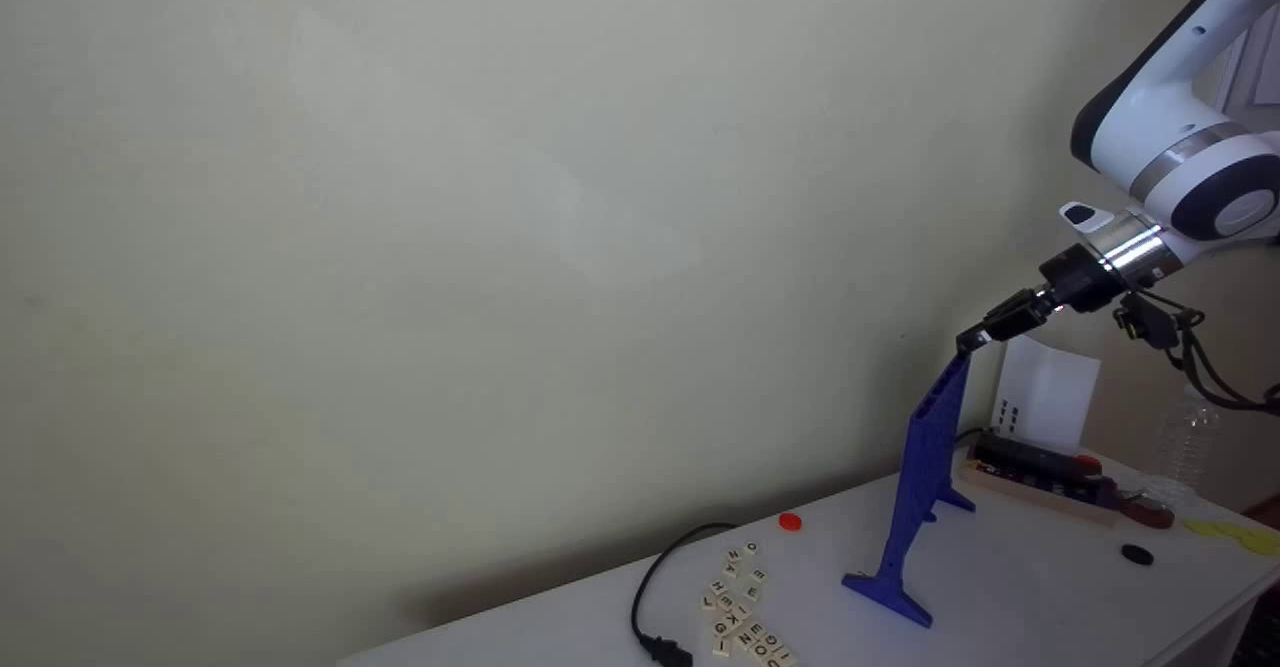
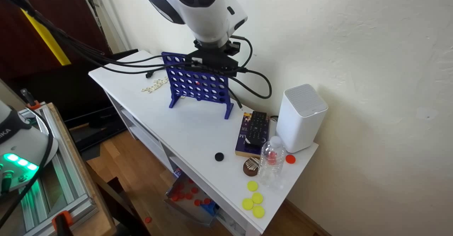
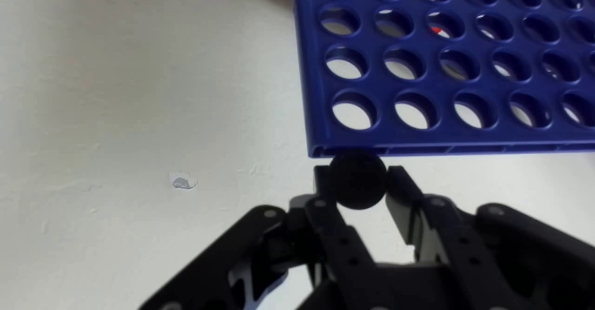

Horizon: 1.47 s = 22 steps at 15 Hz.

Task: Put the blue circle inside the blue object

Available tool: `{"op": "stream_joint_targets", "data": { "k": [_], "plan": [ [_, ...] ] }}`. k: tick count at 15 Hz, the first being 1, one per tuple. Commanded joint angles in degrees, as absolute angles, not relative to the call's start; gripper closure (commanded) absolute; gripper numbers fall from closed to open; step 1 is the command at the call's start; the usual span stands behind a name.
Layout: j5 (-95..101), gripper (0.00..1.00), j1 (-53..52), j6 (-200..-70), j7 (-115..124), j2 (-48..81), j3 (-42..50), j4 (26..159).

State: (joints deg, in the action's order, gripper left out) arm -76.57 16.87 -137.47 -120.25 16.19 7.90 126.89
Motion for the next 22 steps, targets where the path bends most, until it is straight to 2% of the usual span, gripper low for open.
{"op": "stream_joint_targets", "data": {
  "k": [1, 22],
  "plan": [
    [-79.6, 0.91, 16.0, -137.2, -123.1, 17.0, 8.7, 126.2],
    [-81.0, 0.91, 14.3, -138.7, -124.7, 16.1, 9.6, 128.6]
  ]
}}
